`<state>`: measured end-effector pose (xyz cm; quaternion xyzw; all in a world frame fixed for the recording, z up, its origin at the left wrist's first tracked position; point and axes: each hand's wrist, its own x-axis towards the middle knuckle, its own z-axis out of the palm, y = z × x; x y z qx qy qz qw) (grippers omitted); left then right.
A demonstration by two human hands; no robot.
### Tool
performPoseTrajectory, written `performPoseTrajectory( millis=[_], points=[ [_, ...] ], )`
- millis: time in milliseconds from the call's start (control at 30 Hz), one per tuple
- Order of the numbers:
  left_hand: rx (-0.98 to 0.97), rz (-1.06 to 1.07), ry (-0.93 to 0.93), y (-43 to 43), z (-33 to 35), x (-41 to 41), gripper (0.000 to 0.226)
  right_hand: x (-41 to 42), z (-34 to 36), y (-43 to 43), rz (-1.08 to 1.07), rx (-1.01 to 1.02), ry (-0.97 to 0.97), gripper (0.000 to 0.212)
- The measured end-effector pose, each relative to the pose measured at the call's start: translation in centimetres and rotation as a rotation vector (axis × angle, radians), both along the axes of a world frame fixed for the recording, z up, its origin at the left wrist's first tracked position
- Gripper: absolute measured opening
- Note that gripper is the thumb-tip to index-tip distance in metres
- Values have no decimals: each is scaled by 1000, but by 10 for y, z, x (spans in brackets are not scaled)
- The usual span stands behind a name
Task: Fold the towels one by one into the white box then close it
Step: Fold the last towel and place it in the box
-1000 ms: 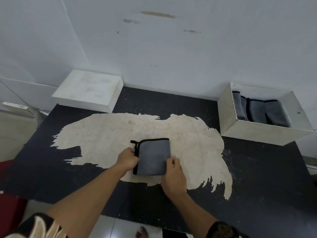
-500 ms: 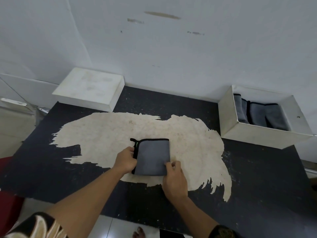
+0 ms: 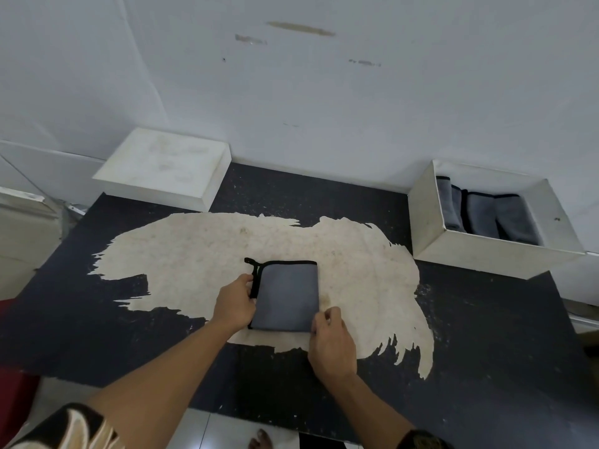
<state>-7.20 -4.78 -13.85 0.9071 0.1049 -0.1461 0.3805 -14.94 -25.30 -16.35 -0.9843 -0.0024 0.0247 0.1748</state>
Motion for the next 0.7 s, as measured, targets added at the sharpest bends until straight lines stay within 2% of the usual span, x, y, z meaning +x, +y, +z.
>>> performPoseTrajectory(
  millis=[267,333,400,467,533,567,700],
  points=[
    [5,-18,-21,-6,1,-4,55,5,3,-6,42,27,2,23],
    [23,-30,-19,-7,1,-5,47,7,3,-7,62,23,19,31],
    [111,-40,-47,-9,2,-7,44,9,6,-11,50,38,9,46],
    [275,-56,-131,-13,2,-13,56,15,12,-10,19,76,-114,46],
    [408,-139,-240,-20,4,-15,67,23,18,-2,10,110,-193,41],
    [440,-210,-276,-24,5,-15,67,28,22,5,28,104,-167,44],
    [485,-591,-202,-34,-6,-11,71,47,22,27,192,70,79,62]
  ],
)
